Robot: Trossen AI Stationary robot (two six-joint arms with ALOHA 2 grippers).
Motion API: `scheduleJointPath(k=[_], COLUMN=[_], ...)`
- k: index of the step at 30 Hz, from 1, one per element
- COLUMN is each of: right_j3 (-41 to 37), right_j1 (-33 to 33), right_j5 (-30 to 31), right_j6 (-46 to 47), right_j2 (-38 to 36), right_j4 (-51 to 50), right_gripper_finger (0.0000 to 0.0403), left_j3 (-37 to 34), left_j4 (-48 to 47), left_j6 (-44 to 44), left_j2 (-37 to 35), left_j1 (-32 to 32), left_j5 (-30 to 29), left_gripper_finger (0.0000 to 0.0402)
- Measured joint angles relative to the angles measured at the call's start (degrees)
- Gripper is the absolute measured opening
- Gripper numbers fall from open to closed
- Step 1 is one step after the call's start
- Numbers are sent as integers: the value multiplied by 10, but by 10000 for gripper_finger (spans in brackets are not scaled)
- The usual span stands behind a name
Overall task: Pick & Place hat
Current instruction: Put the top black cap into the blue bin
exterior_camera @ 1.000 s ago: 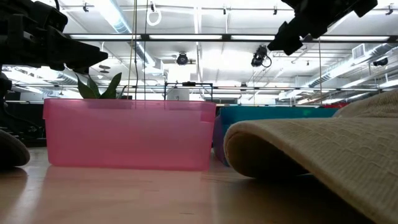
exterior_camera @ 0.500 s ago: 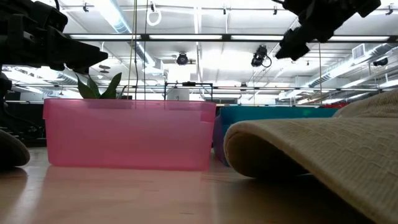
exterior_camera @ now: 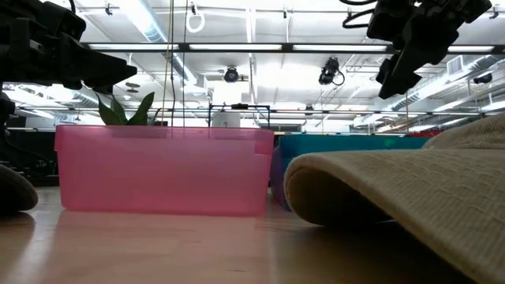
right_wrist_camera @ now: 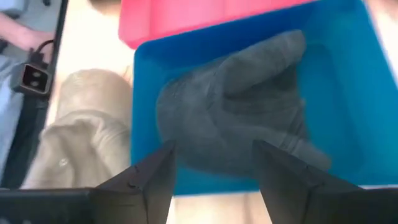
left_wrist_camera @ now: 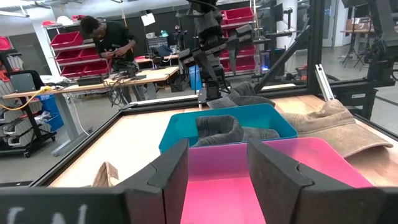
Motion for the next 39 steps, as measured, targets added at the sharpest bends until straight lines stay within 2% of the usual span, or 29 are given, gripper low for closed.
scheduleJointPath(k=[8,15,30,39], right_j3=[0,0,0,0], right_j1=[0,31,149,221], right_j5=[-61,-66,-66,-45], right_j6=[38,73,217,282], right_j2=[0,0,0,0], right_j4=[-87,-179,-203,-203], right_gripper_finger=[210,210,210,210], left_j3=[0,0,0,0], left_j4=[0,0,0,0], left_j6=[0,0,0,0], left_j2=[0,0,0,0], left_j1=[0,0,0,0], left_j5=[0,0,0,0], left_gripper_finger=[165,165,165,165])
